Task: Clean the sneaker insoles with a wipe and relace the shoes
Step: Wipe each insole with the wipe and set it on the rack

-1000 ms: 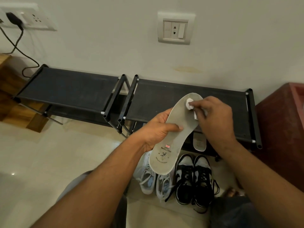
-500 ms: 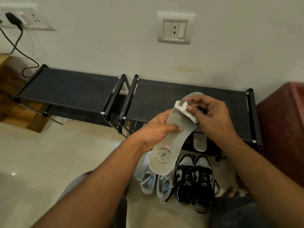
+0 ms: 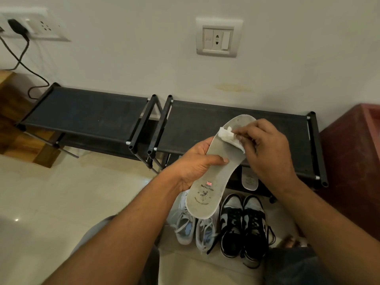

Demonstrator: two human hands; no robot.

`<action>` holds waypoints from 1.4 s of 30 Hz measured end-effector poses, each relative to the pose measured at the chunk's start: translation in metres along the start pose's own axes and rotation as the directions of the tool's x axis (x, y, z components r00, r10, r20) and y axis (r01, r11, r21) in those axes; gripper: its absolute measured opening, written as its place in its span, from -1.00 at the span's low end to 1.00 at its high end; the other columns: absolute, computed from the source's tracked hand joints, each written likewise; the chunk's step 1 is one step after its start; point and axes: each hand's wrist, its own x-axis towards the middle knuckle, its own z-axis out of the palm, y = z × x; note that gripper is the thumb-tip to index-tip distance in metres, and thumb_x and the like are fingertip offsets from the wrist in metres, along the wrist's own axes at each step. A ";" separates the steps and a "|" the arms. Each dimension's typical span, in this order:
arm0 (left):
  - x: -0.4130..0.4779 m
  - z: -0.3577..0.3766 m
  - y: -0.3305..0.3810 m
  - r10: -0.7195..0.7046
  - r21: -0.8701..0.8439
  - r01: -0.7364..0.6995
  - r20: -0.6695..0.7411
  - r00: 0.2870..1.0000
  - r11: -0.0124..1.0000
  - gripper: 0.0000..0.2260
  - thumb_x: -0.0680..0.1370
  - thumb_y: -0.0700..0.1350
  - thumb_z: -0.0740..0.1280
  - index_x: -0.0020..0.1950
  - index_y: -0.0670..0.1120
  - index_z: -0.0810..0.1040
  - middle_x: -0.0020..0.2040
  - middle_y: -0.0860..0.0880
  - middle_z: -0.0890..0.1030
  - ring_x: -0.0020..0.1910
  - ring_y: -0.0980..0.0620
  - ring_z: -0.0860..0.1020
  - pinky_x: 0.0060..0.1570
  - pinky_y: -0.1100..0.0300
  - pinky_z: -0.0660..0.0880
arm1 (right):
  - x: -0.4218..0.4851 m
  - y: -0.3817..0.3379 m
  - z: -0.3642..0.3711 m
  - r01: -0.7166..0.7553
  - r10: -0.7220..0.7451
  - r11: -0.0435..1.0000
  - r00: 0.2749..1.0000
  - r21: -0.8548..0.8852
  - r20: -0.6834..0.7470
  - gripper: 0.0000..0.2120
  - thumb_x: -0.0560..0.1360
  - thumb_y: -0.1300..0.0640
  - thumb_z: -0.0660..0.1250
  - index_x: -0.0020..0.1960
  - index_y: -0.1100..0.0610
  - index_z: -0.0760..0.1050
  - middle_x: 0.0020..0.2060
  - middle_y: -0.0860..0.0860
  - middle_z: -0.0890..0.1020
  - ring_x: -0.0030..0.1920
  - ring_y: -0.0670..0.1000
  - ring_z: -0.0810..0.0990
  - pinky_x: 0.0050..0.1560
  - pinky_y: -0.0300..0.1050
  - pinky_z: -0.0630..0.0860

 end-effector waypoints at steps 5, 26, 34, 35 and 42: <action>0.000 -0.003 0.001 0.010 -0.014 -0.010 -0.003 1.000 1.000 -0.58 0.63 -0.32 0.40 0.47 -0.04 0.54 0.16 -0.16 0.69 0.07 -0.10 0.66 0.08 -0.01 0.61 | 0.003 0.000 -0.004 -0.025 0.021 0.997 0.998 0.069 0.057 -0.71 0.62 0.05 0.42 0.32 0.08 0.63 0.08 -0.08 0.61 -0.01 -0.14 0.57 0.02 -0.37 0.49; -0.003 0.004 0.000 0.084 0.022 -0.085 0.066 0.994 0.996 -0.30 0.61 -0.45 0.32 0.61 0.16 0.39 0.21 -0.17 0.68 0.14 -0.12 0.66 0.15 -0.05 0.64 | -0.011 -0.024 0.008 0.131 -0.125 0.990 0.986 -0.046 0.108 -0.79 0.54 0.20 0.46 0.15 0.06 0.72 -0.02 -0.01 0.68 -0.09 0.03 0.66 -0.10 -0.01 0.64; -0.001 0.002 -0.001 0.077 0.021 -0.078 0.039 0.996 0.997 -0.36 0.61 -0.43 0.34 0.58 0.11 0.44 0.15 -0.13 0.70 0.09 -0.09 0.67 0.10 0.00 0.64 | -0.005 -0.015 0.009 0.033 -0.032 0.999 0.999 -0.040 0.032 -0.77 0.49 0.29 0.49 0.10 0.07 0.73 -0.05 -0.02 0.68 -0.10 0.01 0.66 -0.07 -0.07 0.61; -0.002 0.002 -0.002 0.073 0.016 -0.073 0.029 0.997 0.997 -0.39 0.61 -0.44 0.33 0.55 0.07 0.47 0.13 -0.13 0.70 0.08 -0.08 0.68 0.11 0.00 0.65 | -0.013 -0.024 0.014 0.120 -0.118 0.993 0.988 -0.019 0.099 -0.76 0.48 0.29 0.49 0.10 0.07 0.73 -0.06 -0.01 0.67 -0.11 0.02 0.66 -0.11 -0.04 0.63; -0.002 0.003 0.001 0.055 0.022 -0.055 0.019 0.998 0.998 -0.43 0.61 -0.42 0.36 0.53 0.05 0.49 0.12 -0.13 0.70 0.05 -0.06 0.68 0.03 0.04 0.64 | 0.002 -0.010 0.006 -0.011 0.010 0.999 0.999 -0.031 -0.044 -0.78 0.47 0.33 0.50 0.05 0.08 0.73 -0.10 -0.02 0.68 -0.10 0.01 0.67 -0.06 -0.06 0.61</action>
